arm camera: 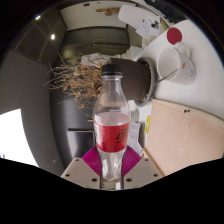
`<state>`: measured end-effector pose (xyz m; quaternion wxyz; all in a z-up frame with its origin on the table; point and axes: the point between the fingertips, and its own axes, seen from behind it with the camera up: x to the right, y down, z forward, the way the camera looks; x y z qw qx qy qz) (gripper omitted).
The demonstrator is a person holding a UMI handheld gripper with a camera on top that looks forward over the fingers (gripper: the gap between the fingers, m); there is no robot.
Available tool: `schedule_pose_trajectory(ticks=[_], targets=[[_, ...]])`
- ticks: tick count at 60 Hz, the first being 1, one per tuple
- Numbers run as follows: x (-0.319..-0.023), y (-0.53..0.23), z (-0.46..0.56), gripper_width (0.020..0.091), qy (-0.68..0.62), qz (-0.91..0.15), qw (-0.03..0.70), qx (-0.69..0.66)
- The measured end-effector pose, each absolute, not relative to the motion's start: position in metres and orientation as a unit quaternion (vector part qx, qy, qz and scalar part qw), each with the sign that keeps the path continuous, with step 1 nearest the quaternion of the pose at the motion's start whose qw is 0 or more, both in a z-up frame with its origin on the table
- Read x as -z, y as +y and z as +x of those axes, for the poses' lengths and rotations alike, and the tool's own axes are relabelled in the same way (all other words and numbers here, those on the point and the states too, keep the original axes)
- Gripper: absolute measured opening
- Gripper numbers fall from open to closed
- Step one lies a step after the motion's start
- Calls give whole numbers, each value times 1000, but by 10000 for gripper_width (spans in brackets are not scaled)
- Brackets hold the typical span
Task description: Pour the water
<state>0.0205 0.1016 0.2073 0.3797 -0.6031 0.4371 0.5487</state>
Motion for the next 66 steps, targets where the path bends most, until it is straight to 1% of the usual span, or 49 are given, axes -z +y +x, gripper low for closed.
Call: schedule_pose_trajectory(ticks=[4, 7, 10, 20, 27, 36, 40, 45, 50, 56, 59, 66], targets=[[-207, 105, 30, 221, 466, -571, 345, -582], [-212, 103, 37, 220, 482, -547, 321, -605], [-209, 108, 42, 219, 495, -528, 301, -620], [-212, 107, 58, 220, 523, -470, 236, -670], [-205, 110, 63, 220, 524, -476, 220, -671], [-211, 105, 70, 219, 512, -489, 206, -676], [-212, 103, 72, 218, 500, -511, 206, -668], [-218, 98, 79, 219, 464, -560, 236, -645], [-230, 97, 85, 219, 401, -623, 286, -607], [-256, 97, 115, 220, 306, -685, 377, -543], [-264, 105, 131, 219, 259, -719, 428, -484], [-294, 113, 195, 222, 164, -747, 533, -362]])
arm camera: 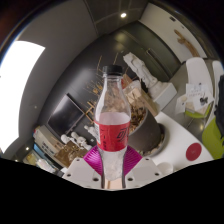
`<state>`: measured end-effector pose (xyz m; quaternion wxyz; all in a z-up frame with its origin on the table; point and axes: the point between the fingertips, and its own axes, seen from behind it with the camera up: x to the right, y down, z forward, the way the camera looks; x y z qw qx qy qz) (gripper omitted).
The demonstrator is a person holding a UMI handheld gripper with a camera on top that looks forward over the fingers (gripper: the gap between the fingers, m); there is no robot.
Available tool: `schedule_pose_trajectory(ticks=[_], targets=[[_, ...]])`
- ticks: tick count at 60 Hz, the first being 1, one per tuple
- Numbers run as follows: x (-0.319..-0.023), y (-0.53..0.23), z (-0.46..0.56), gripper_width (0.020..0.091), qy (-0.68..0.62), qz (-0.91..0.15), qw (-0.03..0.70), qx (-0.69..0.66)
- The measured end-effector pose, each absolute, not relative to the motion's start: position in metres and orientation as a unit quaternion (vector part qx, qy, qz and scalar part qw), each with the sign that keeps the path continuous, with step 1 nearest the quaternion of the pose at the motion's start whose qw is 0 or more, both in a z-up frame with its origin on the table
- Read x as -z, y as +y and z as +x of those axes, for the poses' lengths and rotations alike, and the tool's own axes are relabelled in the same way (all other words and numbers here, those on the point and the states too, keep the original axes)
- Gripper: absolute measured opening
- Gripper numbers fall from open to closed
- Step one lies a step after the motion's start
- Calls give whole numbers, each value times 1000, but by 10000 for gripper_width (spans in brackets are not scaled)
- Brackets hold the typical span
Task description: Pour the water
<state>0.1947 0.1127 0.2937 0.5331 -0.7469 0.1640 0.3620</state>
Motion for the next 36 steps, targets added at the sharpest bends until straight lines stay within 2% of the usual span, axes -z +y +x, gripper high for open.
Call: schedule_pose_trajectory(ticks=[9, 14, 24, 36], targets=[[-282, 131, 269, 222, 79, -768, 606, -194], [-260, 142, 311, 222, 43, -777, 619, -109], [-185, 158, 358, 221, -10, -790, 613, -5], [-107, 166, 379, 220, -10, -813, 582, 1]])
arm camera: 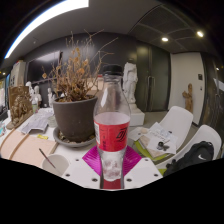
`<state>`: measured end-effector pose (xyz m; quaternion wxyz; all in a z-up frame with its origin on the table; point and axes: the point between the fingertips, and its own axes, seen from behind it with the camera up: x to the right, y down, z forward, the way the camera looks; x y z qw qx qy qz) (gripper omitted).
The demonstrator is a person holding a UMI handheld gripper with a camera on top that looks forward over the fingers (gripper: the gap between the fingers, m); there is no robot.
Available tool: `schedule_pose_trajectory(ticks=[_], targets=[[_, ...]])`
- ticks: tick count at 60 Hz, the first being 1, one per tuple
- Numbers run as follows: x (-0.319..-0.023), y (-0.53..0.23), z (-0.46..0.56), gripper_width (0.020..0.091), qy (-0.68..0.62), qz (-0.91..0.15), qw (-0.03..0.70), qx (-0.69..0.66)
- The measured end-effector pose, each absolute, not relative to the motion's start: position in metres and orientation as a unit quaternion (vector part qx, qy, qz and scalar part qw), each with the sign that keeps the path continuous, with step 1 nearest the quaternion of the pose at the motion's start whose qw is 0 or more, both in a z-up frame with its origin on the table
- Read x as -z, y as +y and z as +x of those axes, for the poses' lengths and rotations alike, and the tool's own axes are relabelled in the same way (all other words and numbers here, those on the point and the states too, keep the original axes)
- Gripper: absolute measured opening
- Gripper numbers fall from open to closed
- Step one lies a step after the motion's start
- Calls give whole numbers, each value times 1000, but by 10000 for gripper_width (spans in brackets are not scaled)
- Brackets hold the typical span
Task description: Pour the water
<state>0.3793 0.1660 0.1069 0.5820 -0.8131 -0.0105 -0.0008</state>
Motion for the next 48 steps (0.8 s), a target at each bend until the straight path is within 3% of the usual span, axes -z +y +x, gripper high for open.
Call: schedule_pose_trajectory(ticks=[13, 18, 31, 35, 38, 48], targets=[[-53, 165, 377, 229, 0, -831, 556, -9], [-58, 163, 378, 253, 4, -818, 574, -8], [-57, 155, 380, 496, 12, -822, 569, -7], [-58, 147, 382, 733, 17, -832, 555, 0], [-62, 139, 382, 849, 20, -840, 543, 5], [-96, 89, 370, 856, 42, -859, 510, 20]])
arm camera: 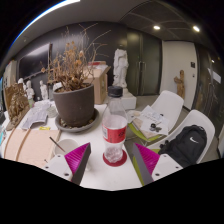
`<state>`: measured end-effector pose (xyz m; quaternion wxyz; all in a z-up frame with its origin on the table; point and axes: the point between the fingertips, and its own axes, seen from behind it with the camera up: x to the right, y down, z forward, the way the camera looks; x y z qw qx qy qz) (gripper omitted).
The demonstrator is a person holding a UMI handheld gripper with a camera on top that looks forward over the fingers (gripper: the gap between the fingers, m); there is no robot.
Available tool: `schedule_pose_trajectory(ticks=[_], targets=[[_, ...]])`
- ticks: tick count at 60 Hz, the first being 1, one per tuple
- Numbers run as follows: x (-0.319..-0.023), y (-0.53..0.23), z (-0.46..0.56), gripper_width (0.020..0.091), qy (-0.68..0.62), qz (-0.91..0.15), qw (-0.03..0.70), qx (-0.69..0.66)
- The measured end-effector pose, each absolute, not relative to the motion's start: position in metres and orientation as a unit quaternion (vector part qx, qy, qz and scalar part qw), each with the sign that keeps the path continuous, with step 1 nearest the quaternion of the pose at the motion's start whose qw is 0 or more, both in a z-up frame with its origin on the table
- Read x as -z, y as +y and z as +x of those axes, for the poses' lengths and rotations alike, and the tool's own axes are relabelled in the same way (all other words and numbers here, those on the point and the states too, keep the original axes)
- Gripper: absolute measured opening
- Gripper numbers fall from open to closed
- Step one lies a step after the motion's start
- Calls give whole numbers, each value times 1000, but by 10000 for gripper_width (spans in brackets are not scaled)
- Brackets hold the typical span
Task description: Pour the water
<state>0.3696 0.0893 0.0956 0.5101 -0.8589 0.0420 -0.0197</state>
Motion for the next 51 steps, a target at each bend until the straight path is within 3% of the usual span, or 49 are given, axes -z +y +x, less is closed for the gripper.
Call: schedule_pose_trajectory(ticks=[13, 24, 51], targets=[[-160, 0, 313, 856, 33, -870, 490, 43], [-195, -65, 256, 859, 21, -872, 487, 49], [-217, -117, 183, 856, 14, -870, 489, 57]])
